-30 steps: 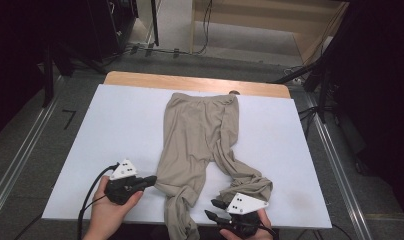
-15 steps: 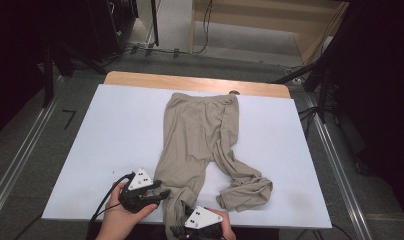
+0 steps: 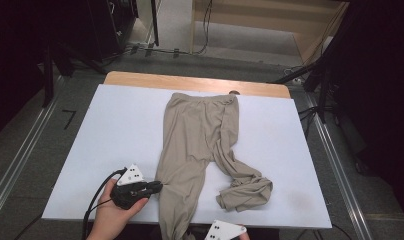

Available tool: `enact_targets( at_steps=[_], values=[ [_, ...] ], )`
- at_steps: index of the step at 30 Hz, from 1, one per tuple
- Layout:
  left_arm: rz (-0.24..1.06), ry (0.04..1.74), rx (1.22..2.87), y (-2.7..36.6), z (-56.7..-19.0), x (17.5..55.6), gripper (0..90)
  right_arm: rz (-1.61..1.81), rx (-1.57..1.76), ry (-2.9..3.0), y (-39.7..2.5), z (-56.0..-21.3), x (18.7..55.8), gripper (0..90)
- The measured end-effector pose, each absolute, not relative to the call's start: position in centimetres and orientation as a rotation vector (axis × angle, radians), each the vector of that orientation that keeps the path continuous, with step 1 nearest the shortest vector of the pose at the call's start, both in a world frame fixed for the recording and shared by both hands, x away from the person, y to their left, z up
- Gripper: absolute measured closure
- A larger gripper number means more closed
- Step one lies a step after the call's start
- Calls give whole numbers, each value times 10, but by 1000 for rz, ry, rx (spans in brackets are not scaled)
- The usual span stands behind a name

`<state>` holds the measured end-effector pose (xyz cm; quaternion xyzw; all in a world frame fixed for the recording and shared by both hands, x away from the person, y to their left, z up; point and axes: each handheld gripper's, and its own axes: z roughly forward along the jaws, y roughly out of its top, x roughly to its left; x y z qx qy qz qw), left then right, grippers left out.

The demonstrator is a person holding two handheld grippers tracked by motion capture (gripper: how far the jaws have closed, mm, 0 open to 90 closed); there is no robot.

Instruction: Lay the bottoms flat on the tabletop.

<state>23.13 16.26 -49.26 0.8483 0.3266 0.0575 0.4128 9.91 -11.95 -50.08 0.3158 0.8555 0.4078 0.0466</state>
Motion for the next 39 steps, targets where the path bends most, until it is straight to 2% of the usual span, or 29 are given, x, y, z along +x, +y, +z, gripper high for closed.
enact_targets(
  at_steps=[5,8,11,12,14,16,17,18,19,20,21,28,30,32,33,37,38,39],
  values=[
    [147,862,2178,170,-496,224,499,1201,1073,2468,-131,-507,121,439],
    [125,911,2179,172,-503,219,449,1209,1124,2418,-130,-509,134,451],
    [164,926,2166,167,-504,212,420,1167,1153,2391,-123,-512,148,452],
    [166,916,2173,164,-504,210,429,1173,1174,2383,-120,-514,152,454],
    [152,894,2180,158,-505,208,546,1150,1173,2393,-114,-519,157,470],
    [226,875,2204,151,-506,204,609,1122,1164,2376,-107,-522,158,511],
    [231,860,2219,149,-505,203,700,1093,1146,2367,-104,-522,157,562],
    [166,848,2210,148,-505,205,824,1096,1144,2360,-103,-522,157,652],
    [143,843,2209,147,-505,205,878,1108,1132,2374,-102,-522,157,728],
    [148,832,2218,146,-503,205,891,1110,1128,2394,-102,-521,159,815],
    [136,819,2225,147,-500,206,894,1115,1123,2423,-103,-519,160,852],
    [56,831,2073,192,-464,210,895,1249,1168,2337,-136,-489,157,866],
    [34,820,2055,199,-466,212,859,1269,1175,2318,-142,-486,158,845],
    [44,871,2091,199,-476,213,591,1176,1213,2299,-143,-490,160,683],
    [40,886,2099,200,-483,212,527,1155,1243,2295,-144,-495,162,615],
    [28,888,2149,193,-503,200,465,1143,1247,2331,-152,-505,160,550],
    [51,872,2166,188,-505,196,465,1150,1237,2341,-153,-506,158,548],
    [81,858,2173,183,-505,192,425,1147,1226,2348,-153,-507,157,540]
  ],
)
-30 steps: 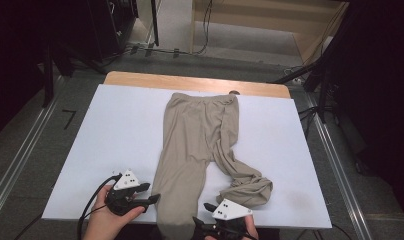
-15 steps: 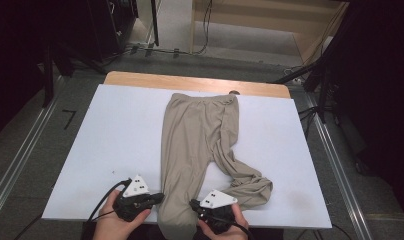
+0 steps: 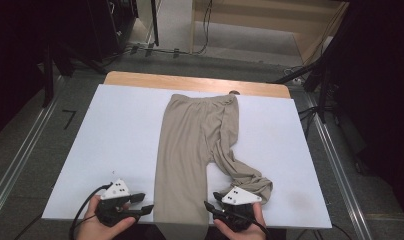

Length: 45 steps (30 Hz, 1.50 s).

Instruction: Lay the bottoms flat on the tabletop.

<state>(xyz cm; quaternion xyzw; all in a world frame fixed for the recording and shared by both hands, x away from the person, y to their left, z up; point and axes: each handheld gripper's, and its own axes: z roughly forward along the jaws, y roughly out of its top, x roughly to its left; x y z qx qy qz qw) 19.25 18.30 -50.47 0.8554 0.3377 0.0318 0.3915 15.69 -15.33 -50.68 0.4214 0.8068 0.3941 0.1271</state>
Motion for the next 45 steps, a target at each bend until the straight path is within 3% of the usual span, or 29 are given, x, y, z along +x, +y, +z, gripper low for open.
enact_targets(
  at_steps=[3,6,8,10,13,15,19,23,25,27,29,33,36,38,42,43,45],
  values=[
    [55,804,2188,168,-506,186,454,1123,1213,2381,-151,-513,154,536],
    [232,775,2252,154,-506,174,485,1099,1201,2402,-146,-518,152,537],
    [322,770,2283,149,-506,169,570,1100,1178,2405,-142,-520,150,548],
    [308,751,2291,146,-505,168,676,1093,1155,2401,-135,-521,147,575],
    [238,721,2299,148,-505,171,887,1075,1117,2390,-126,-521,143,742],
    [185,727,2300,153,-503,175,900,1099,1151,2397,-123,-521,144,827],
    [190,754,2288,171,-496,180,900,1167,1148,2370,-117,-516,143,854],
    [178,764,2246,190,-489,185,900,1183,1149,2373,-118,-512,141,836],
    [153,774,2257,193,-492,186,900,1207,1179,2389,-122,-511,139,752],
    [142,767,2274,193,-497,186,855,1209,1163,2380,-132,-503,135,670],
    [137,772,2234,193,-497,186,642,1196,1166,2316,-149,-493,135,596],
    [95,751,2113,191,-488,187,369,1128,1250,2152,-194,-477,145,464],
    [83,735,2075,185,-486,191,208,1073,1303,2101,-224,-474,169,458],
    [125,722,2085,175,-484,199,133,1076,1319,2097,-235,-474,185,501],
    [150,777,2069,169,-486,223,138,1106,1326,2135,-237,-471,224,511],
    [161,810,2063,170,-489,230,181,1102,1315,2155,-234,-471,233,511],
    [172,862,2076,172,-494,239,372,1104,1332,2176,-229,-476,250,512]
  ],
)
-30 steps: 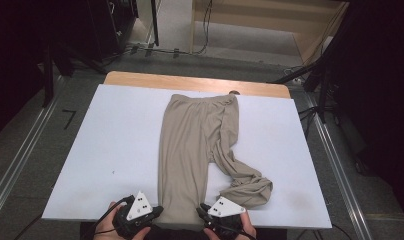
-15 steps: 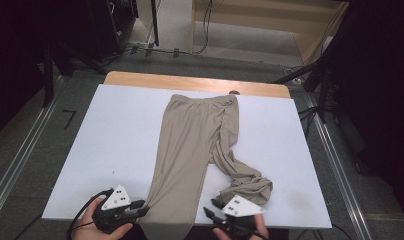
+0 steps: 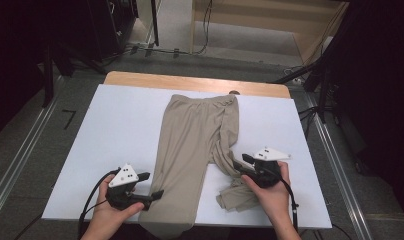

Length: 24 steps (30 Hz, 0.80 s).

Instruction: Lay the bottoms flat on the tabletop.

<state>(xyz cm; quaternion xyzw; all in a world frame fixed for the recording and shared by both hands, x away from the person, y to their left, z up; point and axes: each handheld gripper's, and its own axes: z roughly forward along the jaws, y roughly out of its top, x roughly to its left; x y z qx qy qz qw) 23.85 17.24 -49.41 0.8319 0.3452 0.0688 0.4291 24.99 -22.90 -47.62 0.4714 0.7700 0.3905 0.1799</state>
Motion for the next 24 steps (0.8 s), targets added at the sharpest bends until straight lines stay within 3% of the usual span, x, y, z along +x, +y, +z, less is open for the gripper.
enact_targets(
  at_steps=[1,6,12,17,22,24],
  values=[
    [170,877,2092,173,-498,242,469,1098,1353,2180,-227,-480,257,519],
    [189,901,2144,174,-508,244,691,1051,1425,2237,-217,-495,284,569],
    [198,927,2153,178,-507,245,847,968,1417,2316,-214,-500,291,865],
    [176,905,2164,184,-506,244,842,985,1506,2221,-241,-494,285,877],
    [140,927,2102,194,-504,251,661,909,1610,2134,-280,-495,281,877],
    [136,941,2072,196,-501,257,643,902,1619,2120,-289,-495,281,877]
  ],
)
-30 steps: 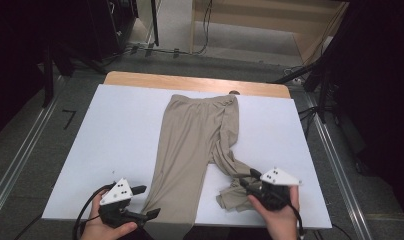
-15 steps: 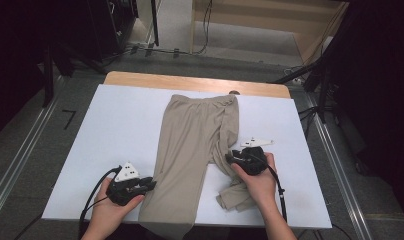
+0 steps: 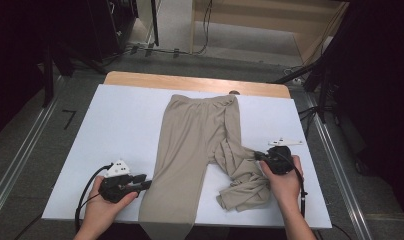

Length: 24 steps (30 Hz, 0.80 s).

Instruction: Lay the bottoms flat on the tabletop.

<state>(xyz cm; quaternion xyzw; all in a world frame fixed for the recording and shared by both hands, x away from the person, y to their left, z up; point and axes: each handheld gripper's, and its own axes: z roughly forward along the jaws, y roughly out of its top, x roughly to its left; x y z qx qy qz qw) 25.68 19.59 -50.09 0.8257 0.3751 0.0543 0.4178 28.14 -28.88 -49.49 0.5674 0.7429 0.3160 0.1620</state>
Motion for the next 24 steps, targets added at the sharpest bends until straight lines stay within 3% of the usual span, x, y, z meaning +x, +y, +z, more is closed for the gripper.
enact_targets(
  at_steps=[7,12,19,22,24],
  values=[
    [185,993,2073,179,-503,278,612,828,1629,2036,-291,-497,287,875],
    [267,975,2122,167,-508,275,628,914,1611,1963,-291,-493,288,657],
    [327,971,2152,161,-508,272,781,1031,1433,2146,-251,-483,326,565],
    [305,945,2156,162,-509,270,900,1026,1463,2218,-242,-490,350,568],
    [320,923,2173,161,-508,270,900,982,1465,2270,-238,-496,358,702]
  ],
)
